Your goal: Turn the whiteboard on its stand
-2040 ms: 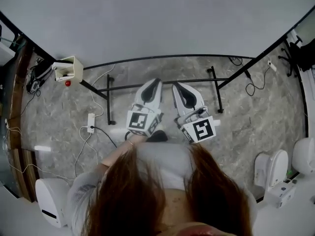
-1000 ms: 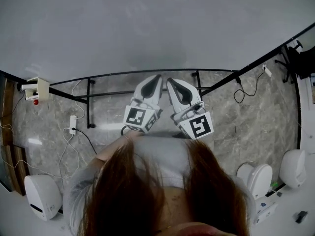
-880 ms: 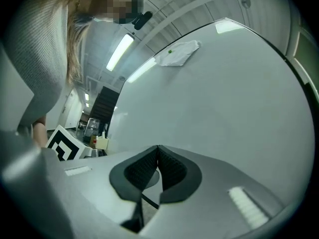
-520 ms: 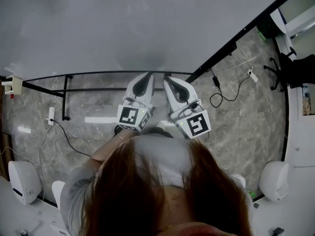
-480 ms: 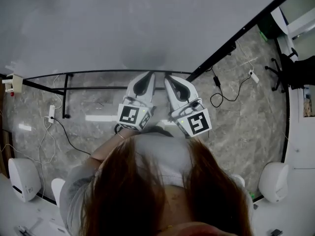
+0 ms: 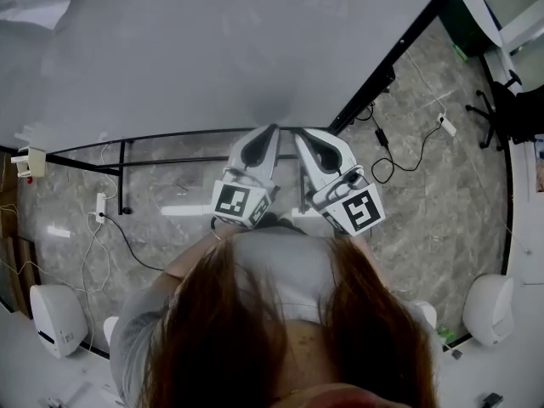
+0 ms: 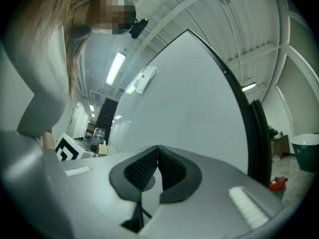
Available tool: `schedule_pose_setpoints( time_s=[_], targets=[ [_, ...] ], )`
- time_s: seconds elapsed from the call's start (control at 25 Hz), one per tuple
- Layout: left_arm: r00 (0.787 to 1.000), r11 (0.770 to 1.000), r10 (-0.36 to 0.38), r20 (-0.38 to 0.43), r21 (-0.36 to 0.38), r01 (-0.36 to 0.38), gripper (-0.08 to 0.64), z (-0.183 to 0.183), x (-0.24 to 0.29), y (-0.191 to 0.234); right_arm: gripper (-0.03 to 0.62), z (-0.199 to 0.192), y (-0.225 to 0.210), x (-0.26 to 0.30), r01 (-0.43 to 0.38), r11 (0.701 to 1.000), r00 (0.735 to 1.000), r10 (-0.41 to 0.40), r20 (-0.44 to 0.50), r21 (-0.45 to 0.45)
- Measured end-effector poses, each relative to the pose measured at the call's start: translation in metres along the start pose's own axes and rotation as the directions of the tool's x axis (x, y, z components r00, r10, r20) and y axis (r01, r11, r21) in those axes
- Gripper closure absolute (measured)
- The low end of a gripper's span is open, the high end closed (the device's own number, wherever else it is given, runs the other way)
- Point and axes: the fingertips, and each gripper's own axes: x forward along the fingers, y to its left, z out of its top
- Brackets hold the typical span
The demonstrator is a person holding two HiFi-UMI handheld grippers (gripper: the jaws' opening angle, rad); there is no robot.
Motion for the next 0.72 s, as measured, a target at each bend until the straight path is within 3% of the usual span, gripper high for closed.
schedule_pose_setpoints(
  time_s=[0.12,0.24,0.32,0.4,0.48,0.6,0.72],
  targets=[
    [1.0,1.0,0.022,0.006,-0.002,-0.022,0.558,0.0,-0.003,0.012,0.581,0.06,-0.029,-0.018,-0.048,0.997,0.996,0.052,0.078,-0.055],
    [0.999,0.999,0.047,-0.006,-0.012,-0.047,0.558,-0.003,-0.008,0.023,0.462,0.126,-0.071,-0.035,-0.083,0.986,0.988,0.1,0.12,-0.142],
    [0.999,0.999,0.042,-0.007,-0.002,-0.042,0.558,-0.004,-0.009,0.027,0.379,0.149,-0.105,-0.042,-0.108,0.982,0.987,0.124,0.097,-0.155],
    [1.0,1.0,0.015,-0.005,0.023,-0.015,0.558,-0.003,-0.007,0.026,0.335,0.161,-0.132,-0.041,-0.153,0.966,0.984,0.169,0.058,-0.209],
    [1.0,0.999,-0.005,-0.008,0.039,0.005,0.558,-0.004,-0.006,0.022,0.235,0.161,-0.149,-0.033,-0.215,0.946,0.975,0.222,0.002,-0.243],
    [1.0,0.999,-0.014,-0.008,0.052,0.014,0.558,-0.004,-0.006,0.018,0.148,0.142,-0.151,-0.015,-0.383,0.908,0.923,0.372,-0.095,-0.169],
    [1.0,0.998,-0.007,0.013,0.063,0.006,0.558,-0.001,-0.012,0.02,0.138,0.124,-0.142,0.006,-0.523,0.85,0.849,0.513,-0.124,-0.062]
  ],
)
